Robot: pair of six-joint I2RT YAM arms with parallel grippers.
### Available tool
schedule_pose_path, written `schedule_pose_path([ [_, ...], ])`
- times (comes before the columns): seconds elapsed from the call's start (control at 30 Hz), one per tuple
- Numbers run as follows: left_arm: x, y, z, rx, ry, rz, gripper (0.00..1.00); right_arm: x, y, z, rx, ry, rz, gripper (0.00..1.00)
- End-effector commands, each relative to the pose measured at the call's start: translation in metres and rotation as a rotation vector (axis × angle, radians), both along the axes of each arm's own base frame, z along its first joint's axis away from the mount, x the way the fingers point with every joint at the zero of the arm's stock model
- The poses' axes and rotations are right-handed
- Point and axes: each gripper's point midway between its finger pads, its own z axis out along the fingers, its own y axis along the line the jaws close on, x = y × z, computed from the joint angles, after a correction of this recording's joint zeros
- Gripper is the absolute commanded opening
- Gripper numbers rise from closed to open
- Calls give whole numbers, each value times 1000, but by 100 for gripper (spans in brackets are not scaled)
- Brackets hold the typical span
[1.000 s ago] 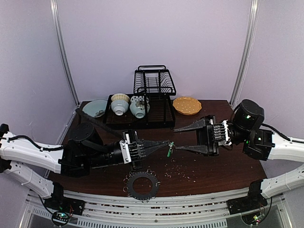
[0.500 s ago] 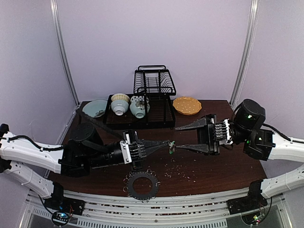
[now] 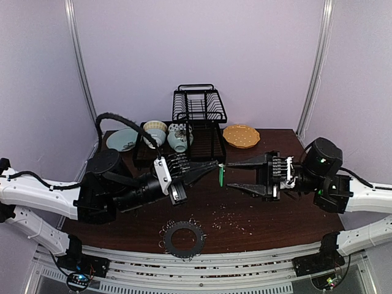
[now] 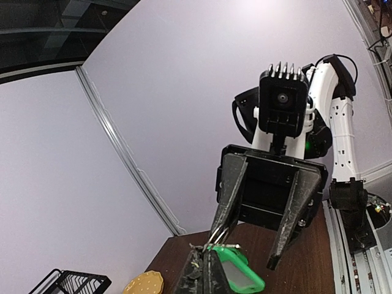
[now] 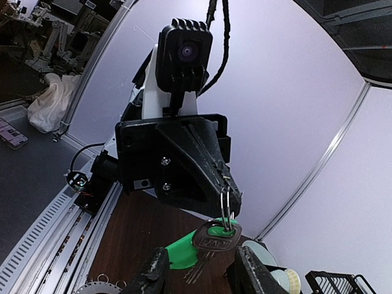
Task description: Put the keys on the keyring
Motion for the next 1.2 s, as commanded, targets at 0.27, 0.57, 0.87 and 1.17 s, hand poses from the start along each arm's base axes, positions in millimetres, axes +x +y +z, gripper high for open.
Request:
schedule_pose_path([
  [0.27,5,2,16,-80,57,9,0,-3,6,34,183,118,95,36],
  [0.57,34,-3,7,304,98,192,0,18,5,6,34,115,-56,46],
  [0.87,48,-13,-22,533,187,269,0,22,11,7,17,154,-54,52],
  [1.17,48,1,-6,428,147,281,0,49,-11,0,33,216,-213,59],
])
